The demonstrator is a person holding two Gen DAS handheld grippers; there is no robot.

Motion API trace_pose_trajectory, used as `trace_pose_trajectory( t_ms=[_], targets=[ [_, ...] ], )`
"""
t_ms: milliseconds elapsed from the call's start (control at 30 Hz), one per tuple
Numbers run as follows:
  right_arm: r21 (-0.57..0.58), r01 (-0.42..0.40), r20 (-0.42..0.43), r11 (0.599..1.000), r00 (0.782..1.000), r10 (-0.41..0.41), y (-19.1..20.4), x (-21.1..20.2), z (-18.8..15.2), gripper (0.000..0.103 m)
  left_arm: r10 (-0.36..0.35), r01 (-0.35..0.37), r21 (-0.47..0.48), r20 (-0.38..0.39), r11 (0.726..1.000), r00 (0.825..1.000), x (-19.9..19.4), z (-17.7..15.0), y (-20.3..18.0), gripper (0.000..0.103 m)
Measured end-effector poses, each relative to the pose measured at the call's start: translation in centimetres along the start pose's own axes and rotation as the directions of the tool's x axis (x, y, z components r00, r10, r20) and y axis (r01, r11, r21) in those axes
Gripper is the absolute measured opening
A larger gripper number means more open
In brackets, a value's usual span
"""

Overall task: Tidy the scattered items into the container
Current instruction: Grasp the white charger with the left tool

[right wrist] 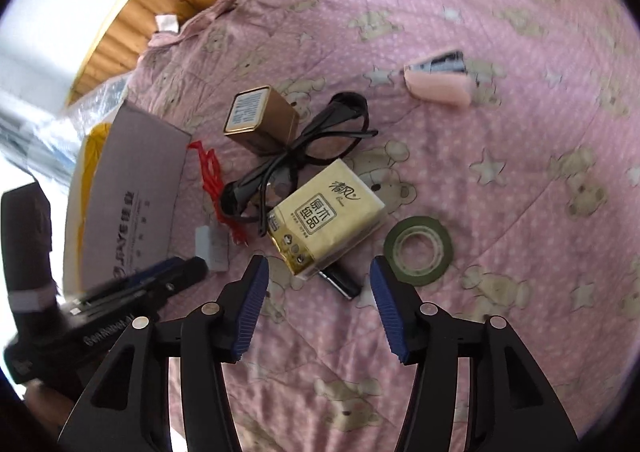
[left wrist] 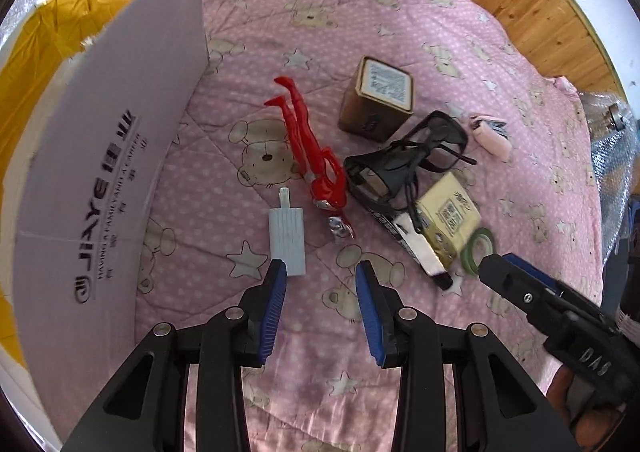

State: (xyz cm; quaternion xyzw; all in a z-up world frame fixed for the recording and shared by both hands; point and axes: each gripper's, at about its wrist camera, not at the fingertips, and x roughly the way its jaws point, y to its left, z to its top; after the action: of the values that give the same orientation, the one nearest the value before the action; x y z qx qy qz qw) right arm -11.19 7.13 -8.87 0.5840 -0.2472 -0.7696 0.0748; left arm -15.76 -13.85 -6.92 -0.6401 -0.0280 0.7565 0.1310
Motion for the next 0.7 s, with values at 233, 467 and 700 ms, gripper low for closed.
trace_pose_trajectory(
  t_ms=[233,467,700],
  targets=[
    [0.231,-0.126,-0.075,0.965,0.986,0.146,-2.8,2.8,0.1,0.056,0.020,-0.020,-0.015,0.001,1.000,1.000,1.4,0.7,0.7,0.044],
    [0.396,-0.173,-0.042,0.902,0.978,0.206,-5.3,4.9,0.8,0.056,0.015,-0.016,-0.043,-0.020,0.999,1.000,2.4,0.8,2.2,0.044],
    [0.332,-0.159,-0.007,0.930,0.985,0.171,-4.1,4.4,2.1,0.036,0.006,-0.007,-0.055,-0.018,0.998,1.000,2.5,0.6,3.3,0.022]
  ],
)
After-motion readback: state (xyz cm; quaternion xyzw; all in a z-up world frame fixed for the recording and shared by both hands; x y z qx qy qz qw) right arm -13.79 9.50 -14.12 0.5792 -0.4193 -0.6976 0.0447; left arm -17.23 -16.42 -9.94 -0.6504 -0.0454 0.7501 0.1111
